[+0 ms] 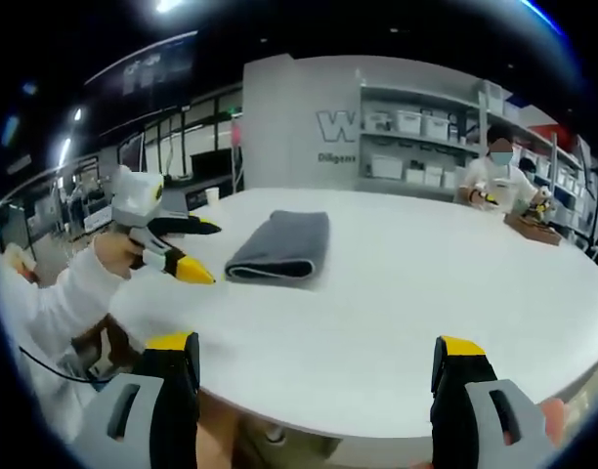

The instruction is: Open the folded towel by lifting each exposed corner and separating the folded layers until the towel lies flat within the target outline without major curled edges

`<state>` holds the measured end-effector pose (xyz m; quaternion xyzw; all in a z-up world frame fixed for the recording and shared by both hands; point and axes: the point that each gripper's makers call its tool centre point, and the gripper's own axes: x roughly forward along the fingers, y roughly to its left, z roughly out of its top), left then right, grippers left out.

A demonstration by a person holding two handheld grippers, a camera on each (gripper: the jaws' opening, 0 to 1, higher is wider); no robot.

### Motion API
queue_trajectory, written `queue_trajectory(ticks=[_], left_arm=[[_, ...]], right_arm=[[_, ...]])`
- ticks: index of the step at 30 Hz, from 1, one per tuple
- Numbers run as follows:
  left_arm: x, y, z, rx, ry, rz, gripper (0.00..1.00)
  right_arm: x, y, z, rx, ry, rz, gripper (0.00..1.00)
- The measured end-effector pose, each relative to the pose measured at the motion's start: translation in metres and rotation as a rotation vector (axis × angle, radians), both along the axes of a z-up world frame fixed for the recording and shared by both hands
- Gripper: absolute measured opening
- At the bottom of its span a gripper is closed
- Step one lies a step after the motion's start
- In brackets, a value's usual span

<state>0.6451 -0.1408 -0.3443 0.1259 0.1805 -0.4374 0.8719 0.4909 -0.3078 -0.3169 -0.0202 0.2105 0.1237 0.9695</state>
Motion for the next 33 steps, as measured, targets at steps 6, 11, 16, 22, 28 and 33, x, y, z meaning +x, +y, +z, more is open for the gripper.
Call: queue_trajectory(ticks=[6, 11, 16, 22, 28, 33], left_arm=[[0.032, -0.031, -0.009, 0.045, -0.013, -0.027, 0.93], [0.054, -0.050, -0.012, 0.078, -0.061, -0.042, 0.86], [0.070, -0.065, -0.020, 0.114, -0.111, -0.058, 0.79], [0.080, -0.074, -0.029, 0.151, -0.139, -0.054, 0.71], [0.089, -0.077, -0.033, 0.192, -0.182, -0.032, 0.59], [0.090, -0.082, -0.032, 0.231, -0.236, -0.034, 0.55]], right_arm=[[0.000, -0.002, 0.001, 0.007, -0.002, 0.000, 0.99], [0.001, -0.003, 0.002, 0.011, -0.004, 0.000, 0.99], [0.002, -0.003, 0.002, 0.015, -0.006, 0.003, 0.99], [0.002, -0.002, 0.003, 0.020, -0.009, 0.009, 0.99], [0.002, -0.001, 0.003, 0.023, -0.010, 0.014, 0.99], [0.002, -0.002, 0.003, 0.024, -0.011, 0.013, 0.99]])
